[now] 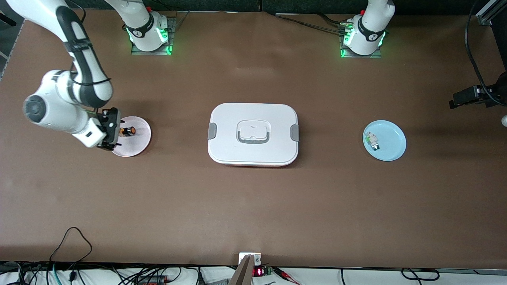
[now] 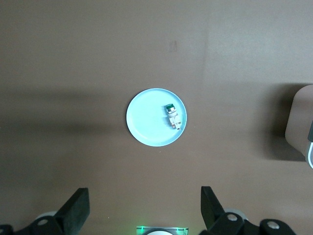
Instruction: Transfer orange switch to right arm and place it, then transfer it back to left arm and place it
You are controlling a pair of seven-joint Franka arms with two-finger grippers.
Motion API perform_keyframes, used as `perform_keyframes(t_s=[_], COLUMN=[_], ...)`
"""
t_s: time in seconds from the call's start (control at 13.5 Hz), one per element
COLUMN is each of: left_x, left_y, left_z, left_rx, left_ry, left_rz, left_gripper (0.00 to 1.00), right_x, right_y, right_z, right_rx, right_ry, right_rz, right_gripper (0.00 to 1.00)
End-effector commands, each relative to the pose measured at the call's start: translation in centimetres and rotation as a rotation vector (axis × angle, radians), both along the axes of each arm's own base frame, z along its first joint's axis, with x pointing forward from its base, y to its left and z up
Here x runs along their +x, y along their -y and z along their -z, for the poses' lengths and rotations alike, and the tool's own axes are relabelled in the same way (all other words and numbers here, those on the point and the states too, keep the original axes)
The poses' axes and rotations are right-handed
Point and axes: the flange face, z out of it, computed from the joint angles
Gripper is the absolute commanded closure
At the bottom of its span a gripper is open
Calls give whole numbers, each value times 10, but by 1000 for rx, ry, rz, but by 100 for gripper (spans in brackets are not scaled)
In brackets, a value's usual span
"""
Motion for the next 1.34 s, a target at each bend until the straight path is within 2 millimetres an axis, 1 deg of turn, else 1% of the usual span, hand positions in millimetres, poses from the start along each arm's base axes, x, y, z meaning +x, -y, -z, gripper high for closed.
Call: perform_keyframes(t_s=[0.0,0.07,0.22,0.3,0.37,0.45,0.59,0.74,0.82,0.89,0.96,1.04,1.11,1.19,1.26], left_x=[-7,-7,-7,-7,-7,-7,-8,-12,-15,-17,-18,-20,-24,-27,-35], left_y=[-1,-1,-1,0,1,1,1,9,14,20,24,30,34,35,36], left_z=[-5,-5,-4,-4,-5,-5,-6,-15,-20,-24,-27,-26,-29,-32,-36], left_rx=[-27,-27,-27,-27,-27,-27,-27,-26,-26,-25,-23,-20,-19,-19,-20], left_ry=[1,1,-1,-1,1,1,2,19,26,32,35,30,36,38,44], left_rz=[15,15,15,16,18,18,19,32,41,49,51,58,62,65,70], left_gripper=[0,0,0,0,0,0,0,0,0,0,0,0,0,0,0], right_x=[29,32,34,34,30,30,30,26,22,18,15,12,9,10,13], right_y=[-31,-43,-64,-84,-96,-100,-105,-111,-118,-121,-121,-123,-125,-118,-105], right_z=[-58,-76,-102,-120,-130,-142,-174,-223,-241,-255,-266,-278,-288,-297,-305], right_rx=[-9,-24,-54,-30,-18,-14,-45,-97,-137,-180,-224,-267,-315,-330,-346], right_ry=[-20,-29,-70,-69,-112,-157,-207,-234,-254,-264,-239,-186,-135,-102,-54], right_rz=[174,271,483,566,653,751,927,1167,1252,1322,1342,1326,1312,1324,1349], right_gripper=[0,0,0,0,0,0,0,0,0,0,0,0,0,0,0])
